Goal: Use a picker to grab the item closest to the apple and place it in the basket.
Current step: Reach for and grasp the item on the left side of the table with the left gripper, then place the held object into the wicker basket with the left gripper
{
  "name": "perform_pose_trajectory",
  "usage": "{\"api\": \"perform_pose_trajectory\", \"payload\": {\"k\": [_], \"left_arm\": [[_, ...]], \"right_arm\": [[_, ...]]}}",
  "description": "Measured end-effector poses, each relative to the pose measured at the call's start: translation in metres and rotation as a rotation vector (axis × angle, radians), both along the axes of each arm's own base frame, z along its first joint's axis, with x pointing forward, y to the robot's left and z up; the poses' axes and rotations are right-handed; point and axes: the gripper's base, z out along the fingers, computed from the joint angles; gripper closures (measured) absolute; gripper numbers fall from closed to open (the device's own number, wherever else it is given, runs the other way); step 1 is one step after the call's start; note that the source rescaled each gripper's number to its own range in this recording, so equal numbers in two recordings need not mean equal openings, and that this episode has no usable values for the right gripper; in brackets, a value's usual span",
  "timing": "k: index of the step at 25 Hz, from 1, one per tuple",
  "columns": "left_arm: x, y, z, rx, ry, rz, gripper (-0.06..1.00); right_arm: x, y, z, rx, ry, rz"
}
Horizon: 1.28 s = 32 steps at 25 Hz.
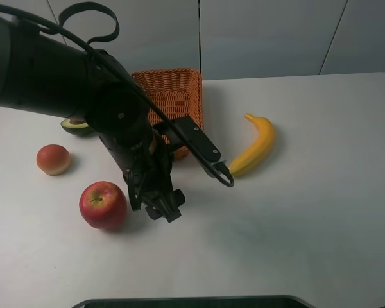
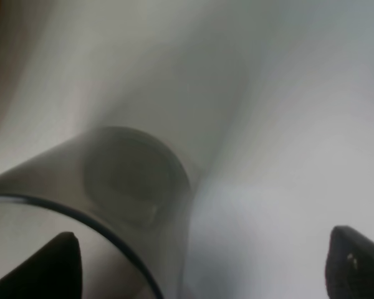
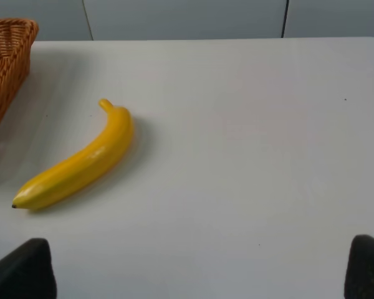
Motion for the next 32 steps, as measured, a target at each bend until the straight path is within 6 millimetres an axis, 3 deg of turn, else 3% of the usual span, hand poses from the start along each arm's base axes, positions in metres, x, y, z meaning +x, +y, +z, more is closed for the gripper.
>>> {"api": "perform_pose_trajectory", "payload": {"k": [2,4,7,8,9,32], "left_arm": [[0.0000,0.0000,0.0000,0.000,0.000,0.000,0.06],[0.0000,0.0000,0.0000,0.000,0.000,0.000,0.26],[0.0000,0.0000,0.0000,0.000,0.000,0.000,0.74],[0.0000,0.0000,0.0000,0.000,0.000,0.000,0.87],[-0.0001,-0.0001,0.0000,-0.002,0.002,0.007,0.92],[0.0024,-0.0046,0.0006,-0.041,-0.016,0.009,0.94]], "right_arm": [[0.0000,0.0000,0.0000,0.000,0.000,0.000],[0.0000,0.0000,0.0000,0.000,0.000,0.000],[0.0000,0.0000,0.0000,0.000,0.000,0.000],[0.0000,0.0000,0.0000,0.000,0.000,0.000],[0.0000,0.0000,0.0000,0.000,0.000,0.000],[0.0000,0.0000,0.0000,0.000,0.000,0.000]]}}
